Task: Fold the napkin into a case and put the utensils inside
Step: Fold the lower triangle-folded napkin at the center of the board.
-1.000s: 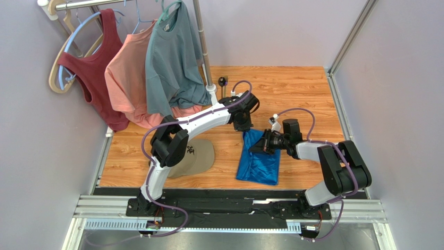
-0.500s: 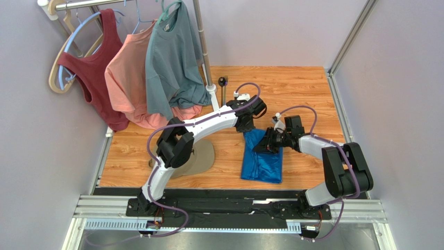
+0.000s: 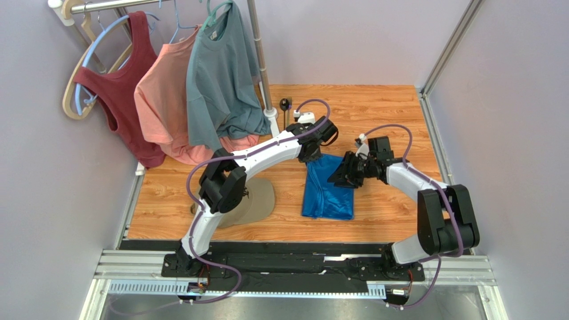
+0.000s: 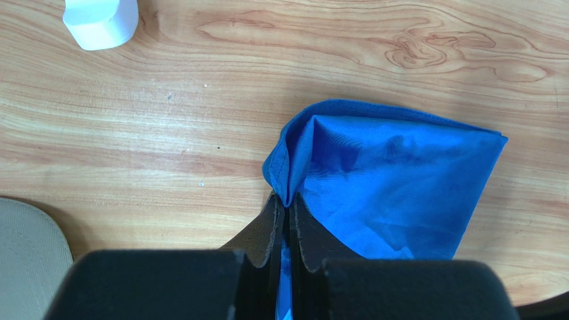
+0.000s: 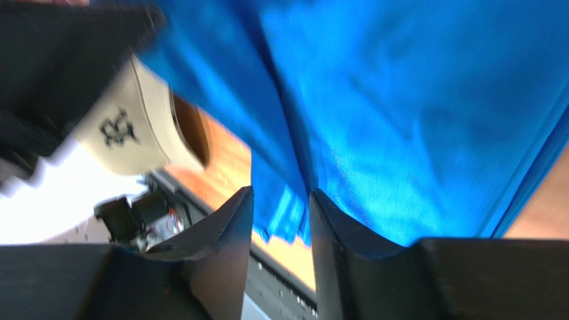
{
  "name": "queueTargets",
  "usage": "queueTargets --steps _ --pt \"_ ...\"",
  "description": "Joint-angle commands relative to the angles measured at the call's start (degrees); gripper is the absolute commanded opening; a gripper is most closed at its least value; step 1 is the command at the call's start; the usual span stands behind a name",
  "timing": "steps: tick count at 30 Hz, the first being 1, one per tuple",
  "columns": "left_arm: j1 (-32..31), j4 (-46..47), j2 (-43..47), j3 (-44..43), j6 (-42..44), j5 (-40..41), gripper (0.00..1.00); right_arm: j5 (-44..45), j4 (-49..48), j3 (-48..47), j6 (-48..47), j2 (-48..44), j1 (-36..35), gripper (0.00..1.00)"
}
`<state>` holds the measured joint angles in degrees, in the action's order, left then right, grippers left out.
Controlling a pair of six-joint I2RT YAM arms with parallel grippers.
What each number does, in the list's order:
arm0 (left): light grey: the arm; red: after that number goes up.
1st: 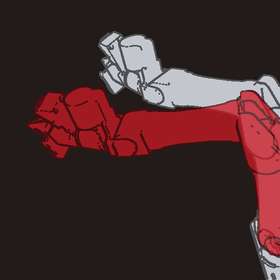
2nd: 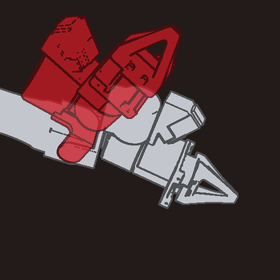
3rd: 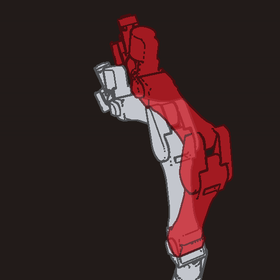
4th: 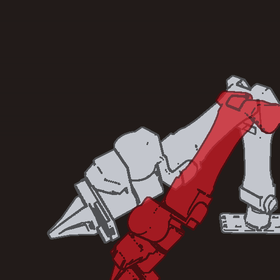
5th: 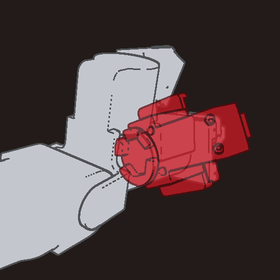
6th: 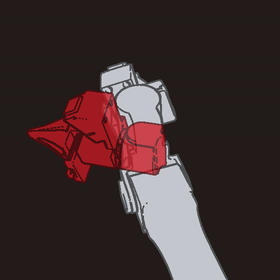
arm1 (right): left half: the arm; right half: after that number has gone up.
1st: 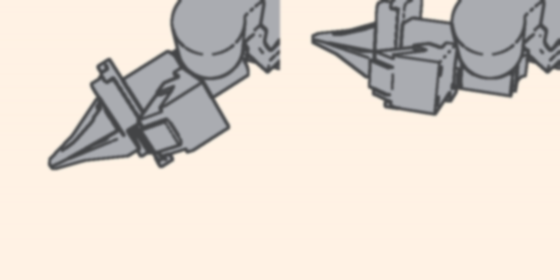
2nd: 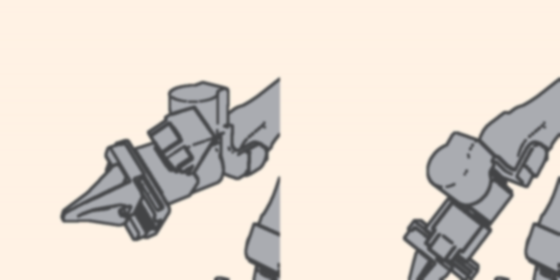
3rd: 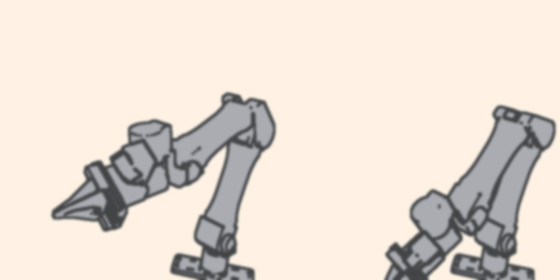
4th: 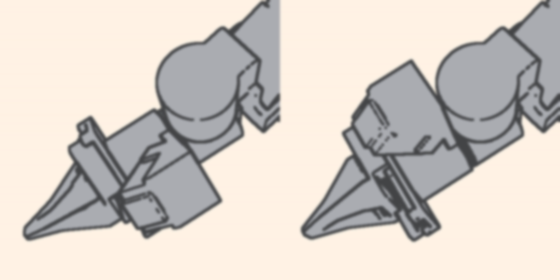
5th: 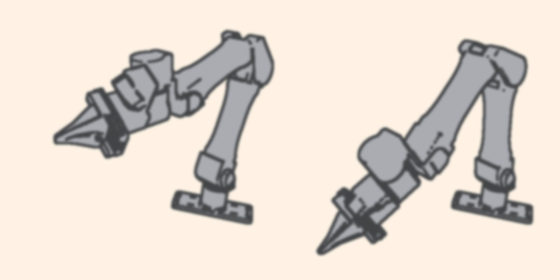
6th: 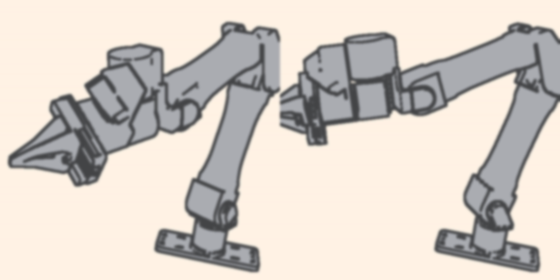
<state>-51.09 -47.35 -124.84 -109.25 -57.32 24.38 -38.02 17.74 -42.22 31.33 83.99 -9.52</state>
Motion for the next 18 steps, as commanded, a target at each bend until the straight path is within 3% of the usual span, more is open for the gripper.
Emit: queueTargets --steps 1,2,7,18 --pt "-0.1 -0.3 0.4 -2.5 1.0 1.9 0.00 4.7 -2.5 -6.7 0.3 4.4 0.5 0.36" --pt "-0.1 -0.3 0.3 -2.5 1.2 1.8 0.00 4.2 -3.7 -7.4 0.7 5.4 0.4 0.25" --pt "-0.1 -0.3 -0.1 -3.2 2.9 1.5 0.00 4.3 -5.2 -12.3 0.9 13.2 0.3 0.02" --pt "-0.1 0.6 -2.7 -7.4 0.8 -3.5 0.00 4.5 -8.2 -11.6 0.0 21.0 -1.8 0.00"
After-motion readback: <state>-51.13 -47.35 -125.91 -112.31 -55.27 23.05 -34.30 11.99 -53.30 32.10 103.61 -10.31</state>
